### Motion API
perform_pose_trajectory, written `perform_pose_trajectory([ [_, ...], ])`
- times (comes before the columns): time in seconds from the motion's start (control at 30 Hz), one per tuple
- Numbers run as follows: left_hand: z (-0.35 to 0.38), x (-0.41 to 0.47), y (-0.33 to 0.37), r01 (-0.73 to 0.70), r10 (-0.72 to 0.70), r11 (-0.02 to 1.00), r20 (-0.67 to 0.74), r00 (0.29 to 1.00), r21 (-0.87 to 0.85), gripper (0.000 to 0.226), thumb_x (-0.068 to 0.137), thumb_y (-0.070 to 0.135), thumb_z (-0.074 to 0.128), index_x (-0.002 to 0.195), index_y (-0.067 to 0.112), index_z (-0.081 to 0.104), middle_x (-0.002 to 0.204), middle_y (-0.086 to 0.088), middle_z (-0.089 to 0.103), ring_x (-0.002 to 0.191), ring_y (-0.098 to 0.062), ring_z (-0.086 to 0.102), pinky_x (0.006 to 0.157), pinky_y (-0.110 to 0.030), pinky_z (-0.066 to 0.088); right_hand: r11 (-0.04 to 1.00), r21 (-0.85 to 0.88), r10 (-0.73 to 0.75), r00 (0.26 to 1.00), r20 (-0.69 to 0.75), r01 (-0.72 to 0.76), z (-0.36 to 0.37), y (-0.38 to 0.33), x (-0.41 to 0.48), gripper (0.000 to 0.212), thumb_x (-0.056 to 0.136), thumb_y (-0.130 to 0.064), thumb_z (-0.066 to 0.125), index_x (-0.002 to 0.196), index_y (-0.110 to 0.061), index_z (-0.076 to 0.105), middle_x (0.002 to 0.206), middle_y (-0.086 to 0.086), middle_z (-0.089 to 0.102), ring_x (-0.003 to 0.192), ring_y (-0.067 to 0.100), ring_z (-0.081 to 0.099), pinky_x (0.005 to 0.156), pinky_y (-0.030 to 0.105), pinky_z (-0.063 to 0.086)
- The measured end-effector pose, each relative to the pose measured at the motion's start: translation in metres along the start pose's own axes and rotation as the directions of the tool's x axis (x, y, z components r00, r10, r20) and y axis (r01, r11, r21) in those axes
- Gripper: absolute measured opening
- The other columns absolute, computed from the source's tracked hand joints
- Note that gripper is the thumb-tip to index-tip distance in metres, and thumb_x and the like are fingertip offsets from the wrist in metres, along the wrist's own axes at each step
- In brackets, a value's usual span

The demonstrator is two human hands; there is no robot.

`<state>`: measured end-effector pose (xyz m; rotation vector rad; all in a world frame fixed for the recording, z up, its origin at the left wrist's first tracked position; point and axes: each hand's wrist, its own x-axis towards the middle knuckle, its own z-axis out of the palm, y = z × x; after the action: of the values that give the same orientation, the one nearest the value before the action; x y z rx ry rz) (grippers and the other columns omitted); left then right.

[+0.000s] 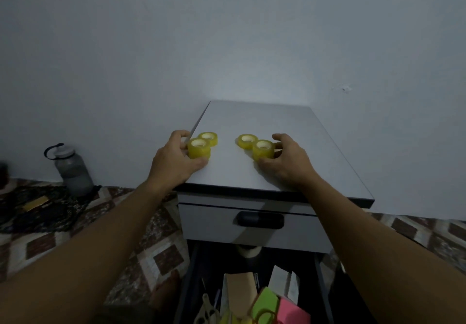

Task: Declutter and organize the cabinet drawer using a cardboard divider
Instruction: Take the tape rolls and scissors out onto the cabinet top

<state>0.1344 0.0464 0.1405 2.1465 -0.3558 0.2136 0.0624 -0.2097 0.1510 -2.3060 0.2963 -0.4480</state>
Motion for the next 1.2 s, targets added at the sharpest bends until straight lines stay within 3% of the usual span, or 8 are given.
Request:
perform_pose_trajectory([
  [0.17,-0.006,-0.038,0.003,-0.101,0.093,0.994,-0.160,0.983,-0.044,0.060,0.082,0.027,0.079,0.134,0.016,0.050,0.121,0.000,0.057,0.105,-0.014,0.053,0.088,-0.029,0.046,0.986,-0.048,-0.163,0.971,-0.176,0.156,-0.006,0.007,-0.041,0.054,0.085,-0.029,0.071,0.134,-0.014,0.052,0.129,0.004,0.056,0.111,0.019,0.055,0.084,0.022,0.040],
  [0.3,-0.001,-0.095,0.002,-0.241,0.193,0.966,-0.356,0.914,-0.096,0.020,0.088,0.011,0.068,0.107,0.012,0.061,0.084,-0.005,0.062,0.069,-0.013,0.055,0.066,-0.022,0.048,0.927,-0.034,-0.354,0.842,-0.406,0.374,0.001,0.019,-0.104,0.018,0.084,-0.016,0.058,0.101,-0.011,0.060,0.099,0.000,0.059,0.089,0.018,0.054,0.075,0.017,0.039],
  [0.47,0.043,-0.156,-0.032,-0.006,0.016,0.996,0.113,0.993,-0.084,0.011,0.090,0.011,0.065,0.096,0.020,0.063,0.071,0.006,0.058,0.059,-0.002,0.055,0.058,-0.022,0.046,0.943,0.098,-0.287,0.925,-0.248,0.318,0.030,0.059,-0.161,0.003,0.085,-0.014,0.056,0.084,-0.013,0.059,0.075,-0.002,0.057,0.071,0.015,0.055,0.061,0.027,0.042],
  [0.57,0.075,-0.172,-0.067,0.098,-0.116,0.993,0.475,0.872,0.063,0.018,0.092,0.025,0.067,0.110,0.027,0.063,0.093,0.011,0.065,0.087,-0.005,0.064,0.082,-0.031,0.056,0.982,0.133,-0.125,0.990,-0.060,0.132,0.059,0.095,-0.185,0.008,0.084,-0.022,0.055,0.080,-0.017,0.060,0.070,-0.003,0.059,0.065,0.014,0.056,0.058,0.032,0.045],
  [0.63,0.090,-0.176,-0.085,0.133,-0.177,0.984,0.573,0.801,0.118,0.031,0.091,0.033,0.068,0.121,0.031,0.061,0.106,0.010,0.063,0.095,-0.006,0.063,0.085,-0.030,0.056,0.988,0.150,0.033,0.998,0.047,-0.040,0.074,0.119,-0.194,0.003,0.083,-0.020,0.060,0.082,-0.019,0.063,0.075,-0.005,0.063,0.071,0.011,0.059,0.064,0.031,0.047],
  [0.77,0.112,-0.177,-0.106,0.177,-0.228,0.974,0.622,0.749,0.144,0.051,0.091,0.035,0.069,0.138,0.032,0.051,0.122,0.009,0.053,0.108,-0.008,0.054,0.085,-0.023,0.045,0.944,0.079,0.283,0.908,0.309,-0.321,0.090,0.157,-0.211,0.013,0.087,-0.014,0.066,0.092,-0.025,0.065,0.092,-0.004,0.067,0.086,0.014,0.062,0.072,0.025,0.048],
  [0.97,0.148,-0.177,-0.130,0.195,-0.220,0.975,0.634,0.741,0.109,0.062,0.091,0.027,0.070,0.146,0.026,0.043,0.144,0.000,0.047,0.129,-0.018,0.047,0.096,-0.024,0.040,0.948,-0.110,0.316,0.856,0.410,-0.298,0.088,0.169,-0.229,0.027,0.084,-0.023,0.072,0.111,-0.023,0.067,0.090,-0.016,0.062,0.087,0.006,0.059,0.066,0.004,0.040],
  [1.2,0.189,-0.165,-0.134,0.086,-0.176,0.980,0.589,0.789,0.179,0.072,0.089,0.042,0.067,0.151,0.037,0.032,0.161,-0.001,0.022,0.147,-0.028,0.020,0.118,-0.039,0.023,0.935,-0.122,0.354,0.879,0.321,-0.332,0.093,0.175,-0.238,0.033,0.080,-0.032,0.076,0.111,-0.025,0.068,0.105,-0.006,0.066,0.097,0.014,0.062,0.087,0.032,0.053],
])
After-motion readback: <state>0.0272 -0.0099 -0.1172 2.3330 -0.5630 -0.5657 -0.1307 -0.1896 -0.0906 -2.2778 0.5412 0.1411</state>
